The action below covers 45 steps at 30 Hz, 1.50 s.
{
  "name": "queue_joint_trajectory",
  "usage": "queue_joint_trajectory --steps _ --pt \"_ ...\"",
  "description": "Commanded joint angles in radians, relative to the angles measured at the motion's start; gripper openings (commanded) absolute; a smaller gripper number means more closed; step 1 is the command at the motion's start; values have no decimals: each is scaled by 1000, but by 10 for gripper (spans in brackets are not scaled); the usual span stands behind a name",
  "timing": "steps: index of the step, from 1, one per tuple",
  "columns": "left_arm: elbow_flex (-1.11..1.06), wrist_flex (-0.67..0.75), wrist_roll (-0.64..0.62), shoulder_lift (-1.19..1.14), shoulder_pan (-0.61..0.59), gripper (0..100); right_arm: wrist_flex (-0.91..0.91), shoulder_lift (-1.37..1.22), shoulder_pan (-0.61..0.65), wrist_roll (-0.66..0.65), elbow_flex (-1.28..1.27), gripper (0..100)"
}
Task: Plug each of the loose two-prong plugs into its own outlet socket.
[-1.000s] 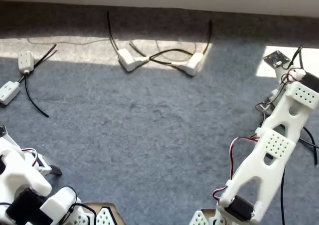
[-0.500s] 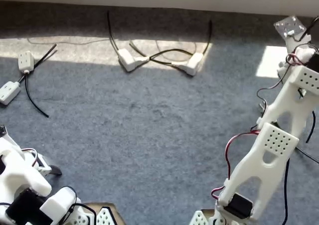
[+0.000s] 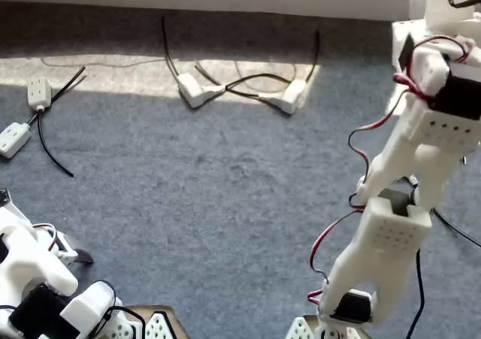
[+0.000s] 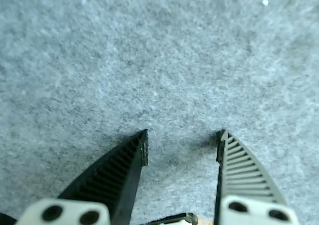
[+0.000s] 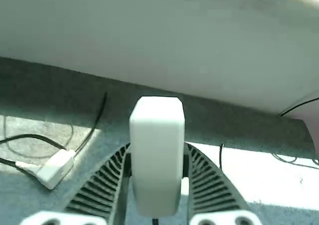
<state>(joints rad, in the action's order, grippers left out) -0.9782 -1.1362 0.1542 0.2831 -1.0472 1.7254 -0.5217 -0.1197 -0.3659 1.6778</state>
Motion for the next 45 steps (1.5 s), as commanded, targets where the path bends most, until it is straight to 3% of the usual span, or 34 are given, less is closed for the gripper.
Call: queue_joint_trajectory --steps 1,9,16,24,29,33,37,45 --pt "2 18 -6 13 5 224 42 166 117 72 36 56" --pt "2 18 -5 13 2 224 39 601 357 187 -668 56" --pt "4 18 -5 13 -1 224 -12 992 665 193 -1379 56" --pt "4 21 -5 13 -2 224 -440 1191 725 190 -2143 56" --pt "1 23 -5 13 2 224 -730 1196 848 190 -2516 56" --pt "1 23 -5 13 2 224 -946 1194 940 190 -2684 68" --pt "1 23 -5 13 2 224 -1049 1158 943 192 -2750 153" --pt "1 23 -5 13 5 224 -1040 657 814 233 -2466 158"
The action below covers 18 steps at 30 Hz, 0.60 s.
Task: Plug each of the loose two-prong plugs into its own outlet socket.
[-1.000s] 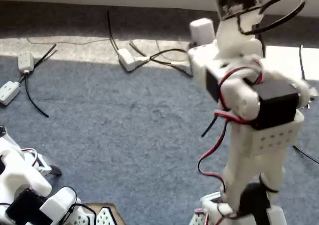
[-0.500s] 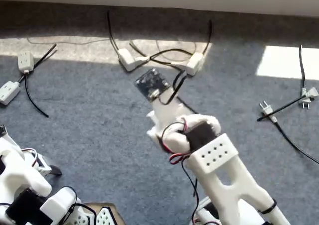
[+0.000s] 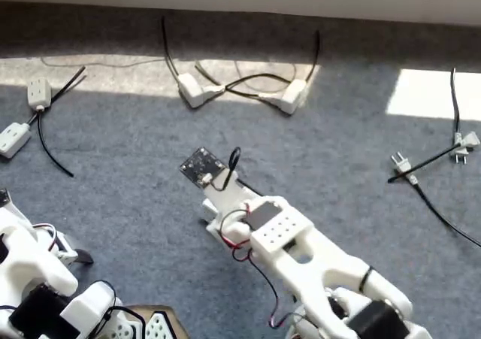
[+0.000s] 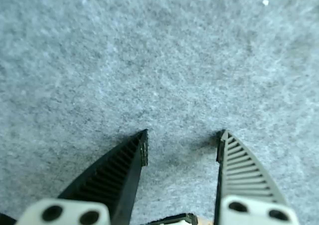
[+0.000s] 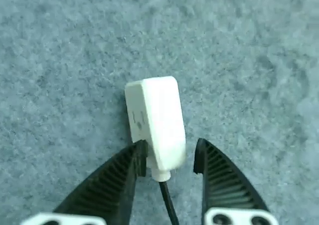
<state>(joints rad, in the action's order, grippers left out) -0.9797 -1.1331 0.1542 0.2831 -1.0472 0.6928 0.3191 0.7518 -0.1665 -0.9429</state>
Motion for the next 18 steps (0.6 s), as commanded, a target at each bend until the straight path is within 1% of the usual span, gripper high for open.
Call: queue_joint_trajectory --steps 1,3,6,12,15,18 --pt "2 20 -5 13 5 224 19 -248 -62 41 209 158" --pt "2 20 -3 12 4 224 93 -325 -59 44 308 158" --pt "2 20 -3 8 4 224 197 -320 -31 43 415 158" --pt "2 20 -3 7 4 224 337 -143 -45 40 539 158" --pt "2 20 -3 7 4 224 378 -42 -79 40 553 159" --pt "2 20 -3 7 4 224 381 35 -148 40 547 159"
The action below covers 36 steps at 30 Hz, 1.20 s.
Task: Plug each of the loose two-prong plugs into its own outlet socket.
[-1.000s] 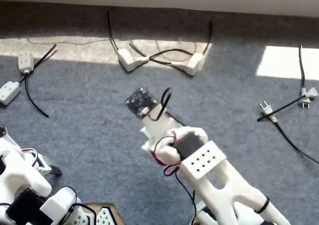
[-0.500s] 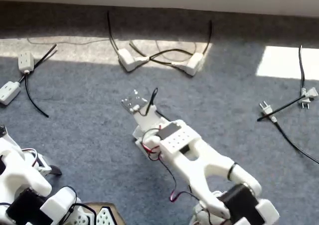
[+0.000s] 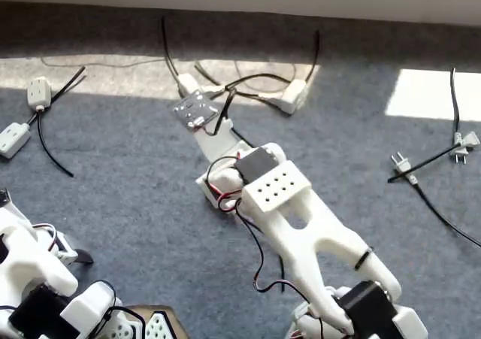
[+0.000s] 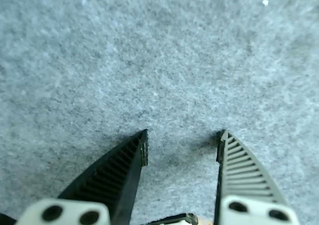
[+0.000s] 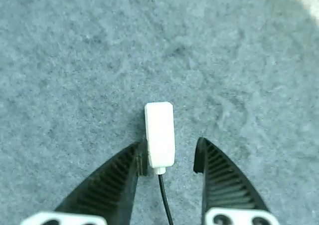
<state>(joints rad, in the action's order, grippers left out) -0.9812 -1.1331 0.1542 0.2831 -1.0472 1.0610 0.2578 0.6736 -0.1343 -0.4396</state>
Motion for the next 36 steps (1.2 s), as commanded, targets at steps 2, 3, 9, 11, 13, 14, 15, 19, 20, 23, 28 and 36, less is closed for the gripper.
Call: queue_joint_trajectory --steps 2,3,9,11,13,14,15,19,20,23,28,36 --pt "4 20 -3 7 4 224 7 104 -114 6 12 159" --pt "4 20 -3 7 4 224 -15 99 -131 6 -13 159" --pt "4 20 -3 7 4 224 -197 18 -166 6 -182 159" --pt "2 20 -3 7 4 224 -239 -16 -162 6 -208 159" --pt "2 20 -3 7 4 224 -252 -47 -139 6 -209 159" --pt "2 20 -3 7 4 224 -252 -61 -125 6 -209 159" --pt "2 20 -3 7 4 224 -252 -71 -105 8 -209 159" --pt "2 20 -3 7 4 224 -257 -108 -2 11 -209 159" --pt "2 20 -3 7 4 224 -257 -117 33 11 -213 159" --pt "2 20 -3 7 2 224 -255 -143 133 12 -214 159" --pt "2 20 -3 7 2 224 -251 -147 278 14 -216 159" --pt "2 20 -3 7 2 224 -76 -102 294 9 -120 159"
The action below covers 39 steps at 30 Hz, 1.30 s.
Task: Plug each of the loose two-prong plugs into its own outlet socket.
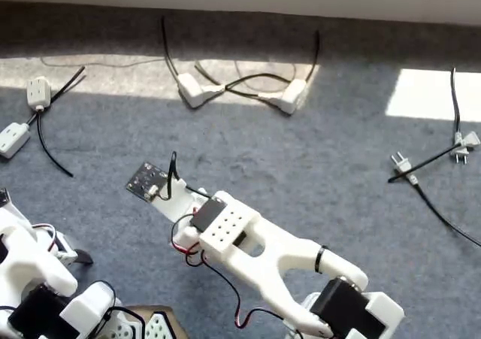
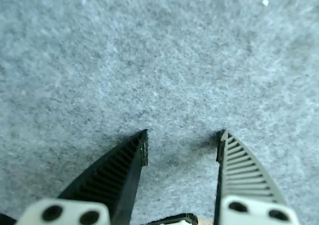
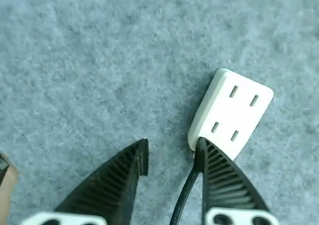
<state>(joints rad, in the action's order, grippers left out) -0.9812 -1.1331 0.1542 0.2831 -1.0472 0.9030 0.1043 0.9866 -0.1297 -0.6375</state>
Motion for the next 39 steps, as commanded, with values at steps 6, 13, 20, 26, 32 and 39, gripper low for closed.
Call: queue_joint_trajectory --steps 6,13,20,26,32,39 --pt "2 20 -3 5 4 224 331 283 -157 3 280 159" --pt "2 21 -3 5 4 224 570 556 -498 -189 501 159" --pt "2 21 -3 5 1 224 648 688 -1018 -353 565 159" --pt "2 28 -3 5 4 224 642 700 -1440 -456 559 159" --pt "-31 78 -5 13 4 224 499 610 -1709 -486 561 159" --pt "-31 78 -5 13 -2 224 383 315 -1824 -485 624 159"
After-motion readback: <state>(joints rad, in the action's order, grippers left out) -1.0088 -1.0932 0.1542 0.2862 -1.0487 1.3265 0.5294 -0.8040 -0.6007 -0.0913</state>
